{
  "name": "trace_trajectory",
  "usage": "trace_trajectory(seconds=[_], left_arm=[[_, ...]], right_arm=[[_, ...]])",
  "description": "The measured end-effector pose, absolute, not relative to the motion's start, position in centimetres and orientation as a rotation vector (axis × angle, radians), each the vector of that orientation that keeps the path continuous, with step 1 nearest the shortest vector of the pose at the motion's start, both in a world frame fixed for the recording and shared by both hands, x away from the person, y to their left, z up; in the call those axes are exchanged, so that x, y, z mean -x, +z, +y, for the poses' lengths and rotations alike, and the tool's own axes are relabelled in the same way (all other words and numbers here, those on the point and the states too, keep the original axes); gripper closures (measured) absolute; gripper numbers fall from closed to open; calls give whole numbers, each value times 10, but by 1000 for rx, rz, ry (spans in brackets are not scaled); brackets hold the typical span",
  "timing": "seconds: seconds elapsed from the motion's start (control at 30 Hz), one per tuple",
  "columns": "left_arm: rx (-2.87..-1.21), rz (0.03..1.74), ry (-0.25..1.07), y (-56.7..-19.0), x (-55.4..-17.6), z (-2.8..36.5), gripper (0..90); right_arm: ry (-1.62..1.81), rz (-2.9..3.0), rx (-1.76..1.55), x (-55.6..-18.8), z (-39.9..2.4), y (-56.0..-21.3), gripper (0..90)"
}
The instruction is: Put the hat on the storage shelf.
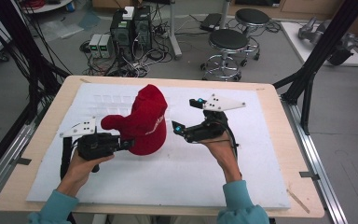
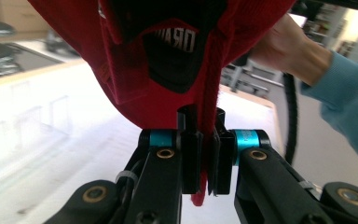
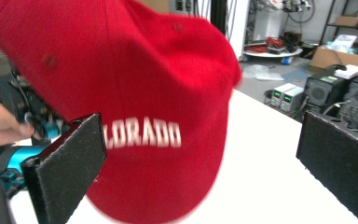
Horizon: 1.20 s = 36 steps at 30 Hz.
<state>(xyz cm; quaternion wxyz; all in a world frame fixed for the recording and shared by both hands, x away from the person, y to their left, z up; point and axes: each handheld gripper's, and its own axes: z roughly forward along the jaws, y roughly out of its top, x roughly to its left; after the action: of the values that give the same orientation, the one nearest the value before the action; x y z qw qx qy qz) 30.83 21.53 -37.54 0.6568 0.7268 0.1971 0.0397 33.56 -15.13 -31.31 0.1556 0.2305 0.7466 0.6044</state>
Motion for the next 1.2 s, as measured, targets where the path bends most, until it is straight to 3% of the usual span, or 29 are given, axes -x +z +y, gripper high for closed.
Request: trace_trajectory(seconds=[0.7,1.2], left_arm=[[-1620,584,519,-326,-336,227,852],[-1628,683,706,-339,-362,230,852]], right_arm=[[1509,2085,-891,-314,-202,-336,4],[1433,1977,-1025,-292,-251,-352,4]])
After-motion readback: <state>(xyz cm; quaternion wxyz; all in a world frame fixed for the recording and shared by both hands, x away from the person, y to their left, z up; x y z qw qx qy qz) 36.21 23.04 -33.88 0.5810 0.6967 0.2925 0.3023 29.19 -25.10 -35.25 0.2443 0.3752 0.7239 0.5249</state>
